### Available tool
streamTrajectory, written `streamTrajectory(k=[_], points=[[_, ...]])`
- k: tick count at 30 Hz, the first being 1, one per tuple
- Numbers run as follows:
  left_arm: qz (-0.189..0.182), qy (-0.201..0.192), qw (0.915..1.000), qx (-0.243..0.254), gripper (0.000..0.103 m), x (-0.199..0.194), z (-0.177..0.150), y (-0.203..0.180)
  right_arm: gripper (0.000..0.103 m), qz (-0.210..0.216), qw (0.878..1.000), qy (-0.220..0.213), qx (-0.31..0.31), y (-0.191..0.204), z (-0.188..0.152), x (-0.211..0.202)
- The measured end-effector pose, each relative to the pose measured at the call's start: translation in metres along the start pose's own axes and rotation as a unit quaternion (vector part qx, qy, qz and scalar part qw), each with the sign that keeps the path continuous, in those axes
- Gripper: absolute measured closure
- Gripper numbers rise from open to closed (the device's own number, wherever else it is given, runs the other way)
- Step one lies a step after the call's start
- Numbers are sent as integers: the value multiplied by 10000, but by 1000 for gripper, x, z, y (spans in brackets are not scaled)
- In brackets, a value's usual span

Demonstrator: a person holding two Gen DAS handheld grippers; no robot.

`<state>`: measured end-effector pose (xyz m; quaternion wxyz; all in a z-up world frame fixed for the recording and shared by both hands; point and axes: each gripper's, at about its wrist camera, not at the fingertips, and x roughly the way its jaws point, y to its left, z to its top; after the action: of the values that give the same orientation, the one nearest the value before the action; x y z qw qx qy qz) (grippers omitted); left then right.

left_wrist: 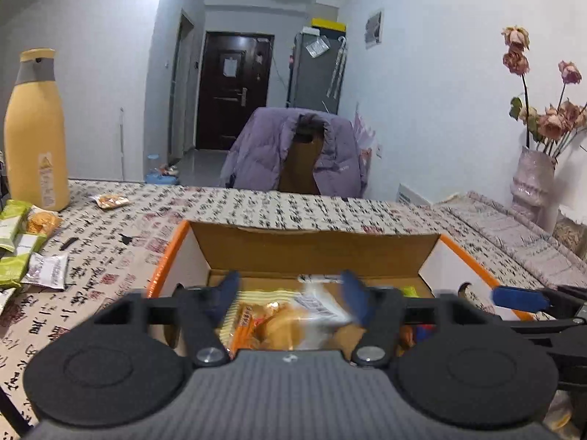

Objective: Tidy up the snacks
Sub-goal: 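Lift both packets into the cardboard box and open both grippers, then withdraw both grippers from the box toward the snack pile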

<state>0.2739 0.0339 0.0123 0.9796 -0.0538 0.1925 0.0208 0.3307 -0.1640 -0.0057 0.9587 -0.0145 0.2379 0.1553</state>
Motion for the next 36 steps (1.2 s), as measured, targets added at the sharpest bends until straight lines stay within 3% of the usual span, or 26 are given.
streamTrajectory(k=[1, 2, 23, 36], points=[[52, -90, 9999, -12, 0, -3, 0, 0, 9, 15, 10000, -27, 54, -2, 0, -1], [105, -236, 9997, -21, 0, -7, 0, -1, 0, 26, 9999, -50, 101, -4, 0, -2], [89, -382, 9991, -150, 0, -20, 11, -7, 0, -181, 9995, -200, 188, -12, 7, -5], [-24, -754, 9971, -85, 0, -69, 32, -19, 0, -264, 9980, -566, 90, -9, 26, -55]])
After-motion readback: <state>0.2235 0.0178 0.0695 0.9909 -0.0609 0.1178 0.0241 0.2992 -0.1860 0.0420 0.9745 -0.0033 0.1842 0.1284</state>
